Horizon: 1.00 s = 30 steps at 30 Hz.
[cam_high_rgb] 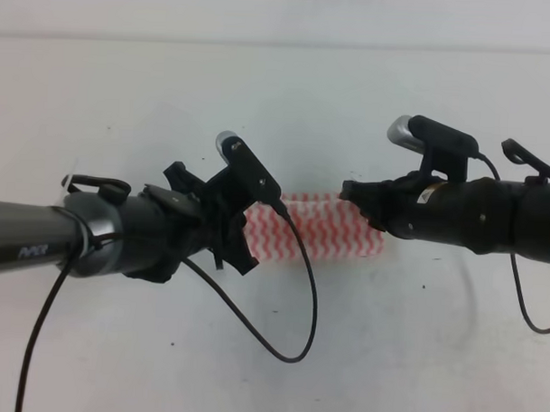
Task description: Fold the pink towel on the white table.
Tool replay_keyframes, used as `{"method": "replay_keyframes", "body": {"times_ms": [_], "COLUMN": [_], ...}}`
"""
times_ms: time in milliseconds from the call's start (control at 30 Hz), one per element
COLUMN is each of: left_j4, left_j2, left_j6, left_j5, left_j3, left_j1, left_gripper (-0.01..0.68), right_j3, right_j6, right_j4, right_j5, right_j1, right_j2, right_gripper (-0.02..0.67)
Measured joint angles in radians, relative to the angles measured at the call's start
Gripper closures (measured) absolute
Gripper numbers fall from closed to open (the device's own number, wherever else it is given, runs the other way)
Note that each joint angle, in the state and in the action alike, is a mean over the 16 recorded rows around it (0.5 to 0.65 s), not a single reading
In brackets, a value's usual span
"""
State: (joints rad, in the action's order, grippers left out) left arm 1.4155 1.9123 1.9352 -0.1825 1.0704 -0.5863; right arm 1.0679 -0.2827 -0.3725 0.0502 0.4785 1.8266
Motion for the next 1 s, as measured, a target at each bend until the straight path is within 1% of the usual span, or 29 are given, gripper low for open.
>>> {"method": "replay_keyframes", "body": {"times_ms": [400,1000], "left_j4": [0.000,-0.002], "left_j2": [0.012,0.025], "left_j6": [0.000,0.002], "left_j5": [0.022,0.048], "left_j3": [0.005,0.026], "left_j1": [0.023,0.024], "left_gripper": [0.677,0.677], "right_j3": [0.000,0.000], "right_j6": [0.000,0.000], "right_j4": [0.001,0.001], "right_j5": [-0.003,-0.017], "right_j1": [0.000,0.000], "right_j2": [0.001,-0.001], "right_gripper": [0.666,0.666]}}
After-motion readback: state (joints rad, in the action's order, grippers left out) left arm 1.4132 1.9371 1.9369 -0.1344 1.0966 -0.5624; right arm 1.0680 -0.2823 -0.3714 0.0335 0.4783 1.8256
